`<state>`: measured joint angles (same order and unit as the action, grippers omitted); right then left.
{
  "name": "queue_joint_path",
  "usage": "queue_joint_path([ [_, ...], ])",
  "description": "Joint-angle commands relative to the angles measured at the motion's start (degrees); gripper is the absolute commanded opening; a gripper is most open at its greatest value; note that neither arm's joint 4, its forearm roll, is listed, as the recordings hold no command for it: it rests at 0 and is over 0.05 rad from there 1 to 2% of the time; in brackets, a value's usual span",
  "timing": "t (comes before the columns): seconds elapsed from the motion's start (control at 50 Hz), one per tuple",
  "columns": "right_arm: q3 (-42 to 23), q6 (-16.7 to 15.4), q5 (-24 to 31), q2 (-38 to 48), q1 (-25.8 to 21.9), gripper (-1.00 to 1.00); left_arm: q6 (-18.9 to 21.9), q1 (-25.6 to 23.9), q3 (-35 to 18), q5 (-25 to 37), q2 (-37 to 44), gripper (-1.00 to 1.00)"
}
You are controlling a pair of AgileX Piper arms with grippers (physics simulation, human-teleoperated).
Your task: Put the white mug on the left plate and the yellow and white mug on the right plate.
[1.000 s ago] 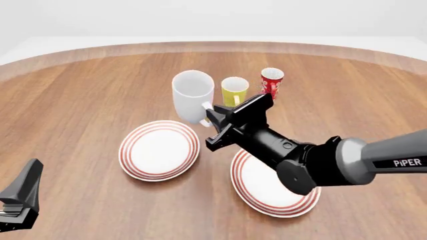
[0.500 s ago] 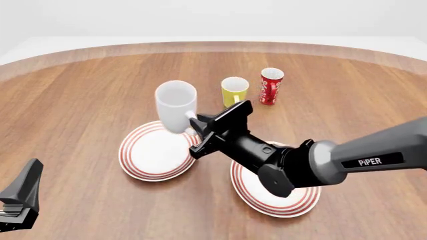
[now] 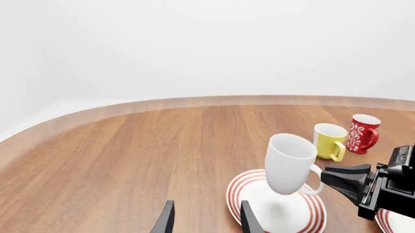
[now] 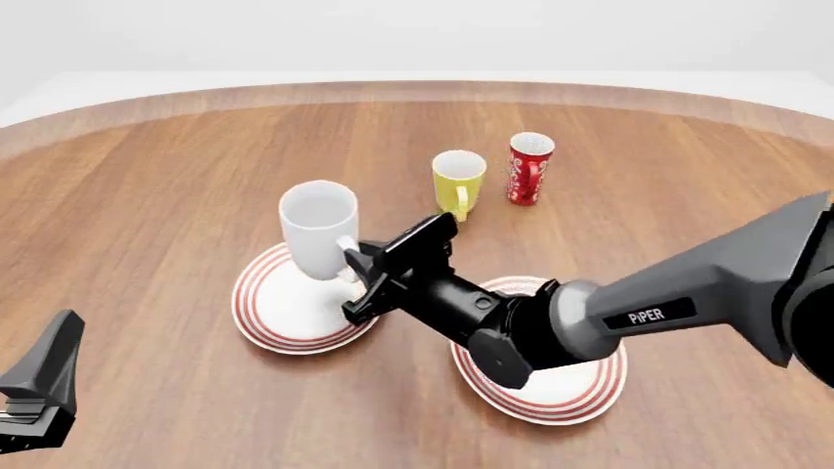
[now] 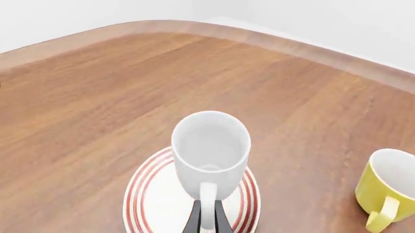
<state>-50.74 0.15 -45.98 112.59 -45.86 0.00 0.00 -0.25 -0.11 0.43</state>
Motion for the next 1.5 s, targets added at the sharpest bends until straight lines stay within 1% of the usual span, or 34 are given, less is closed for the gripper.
queue_joint_path([
  [0.02, -2.6, 0.7, 0.4, 2.9, -0.9, -1.00, 0.0, 0.0, 0.0, 0.0, 0.0, 1.00],
  [0.46, -3.8, 0.9, 1.0, 5.1, -1.9, -1.00, 0.0, 0.0, 0.0, 0.0, 0.0, 1.00],
  [0.9, -5.0, 0.4, 1.9, 6.7, -1.6, -1.00, 0.0, 0.0, 0.0, 0.0, 0.0, 1.00],
  [0.92, -5.1, 0.4, 2.1, 6.8, -1.6, 1.00, 0.0, 0.0, 0.0, 0.0, 0.0, 1.00],
  [1.24, -5.8, 0.8, 2.7, 7.4, -1.2, 1.00, 0.0, 0.0, 0.0, 0.0, 0.0, 1.00],
  [1.5, -2.4, 1.4, 1.6, 4.0, -0.9, 1.00, 0.0, 0.0, 0.0, 0.0, 0.0, 1.00],
])
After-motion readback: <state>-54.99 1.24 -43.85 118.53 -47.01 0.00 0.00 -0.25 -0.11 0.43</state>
